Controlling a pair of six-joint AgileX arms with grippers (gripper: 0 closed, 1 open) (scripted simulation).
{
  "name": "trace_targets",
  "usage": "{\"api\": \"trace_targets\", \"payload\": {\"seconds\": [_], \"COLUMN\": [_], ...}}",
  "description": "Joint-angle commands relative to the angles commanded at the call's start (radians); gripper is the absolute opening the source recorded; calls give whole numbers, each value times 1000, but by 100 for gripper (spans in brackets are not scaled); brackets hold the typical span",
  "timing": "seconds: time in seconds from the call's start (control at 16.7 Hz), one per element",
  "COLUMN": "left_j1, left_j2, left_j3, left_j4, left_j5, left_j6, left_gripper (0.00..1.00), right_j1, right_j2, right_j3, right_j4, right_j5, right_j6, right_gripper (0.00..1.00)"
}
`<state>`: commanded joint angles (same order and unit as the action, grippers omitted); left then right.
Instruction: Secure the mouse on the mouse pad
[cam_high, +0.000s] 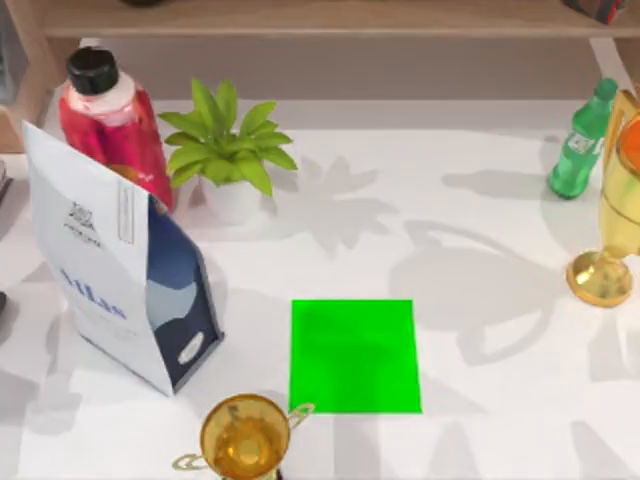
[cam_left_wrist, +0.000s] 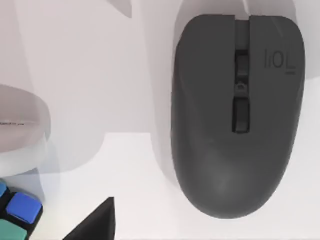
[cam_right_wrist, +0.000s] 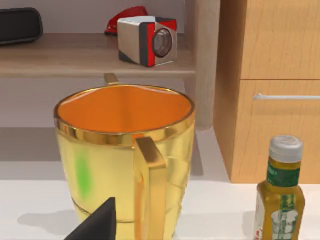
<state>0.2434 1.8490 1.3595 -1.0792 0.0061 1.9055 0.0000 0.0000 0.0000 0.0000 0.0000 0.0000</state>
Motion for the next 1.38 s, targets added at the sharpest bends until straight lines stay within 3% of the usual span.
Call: {"api": "trace_targets", "payload": {"seconds": [0.24, 0.72, 1.08, 1.38], "left_j1": [-14, -10, 1, 1], "left_j2": [4, 133, 162, 162], "left_j3": [-39, -212, -211, -211], "left_j4": [43, 340, 373, 373], "left_j5": [0, 0, 1, 1], "left_j6": [-13, -9, 3, 3], "left_gripper": [100, 100, 100, 62], "right_j1": [0, 0, 0, 0], "right_j2": [0, 0, 0, 0], "right_j3": [0, 0, 0, 0], "right_j4": [0, 0, 0, 0], "right_j5": [0, 0, 0, 0], "right_j6": [0, 0, 0, 0], "right_gripper": [100, 100, 100, 100]}}
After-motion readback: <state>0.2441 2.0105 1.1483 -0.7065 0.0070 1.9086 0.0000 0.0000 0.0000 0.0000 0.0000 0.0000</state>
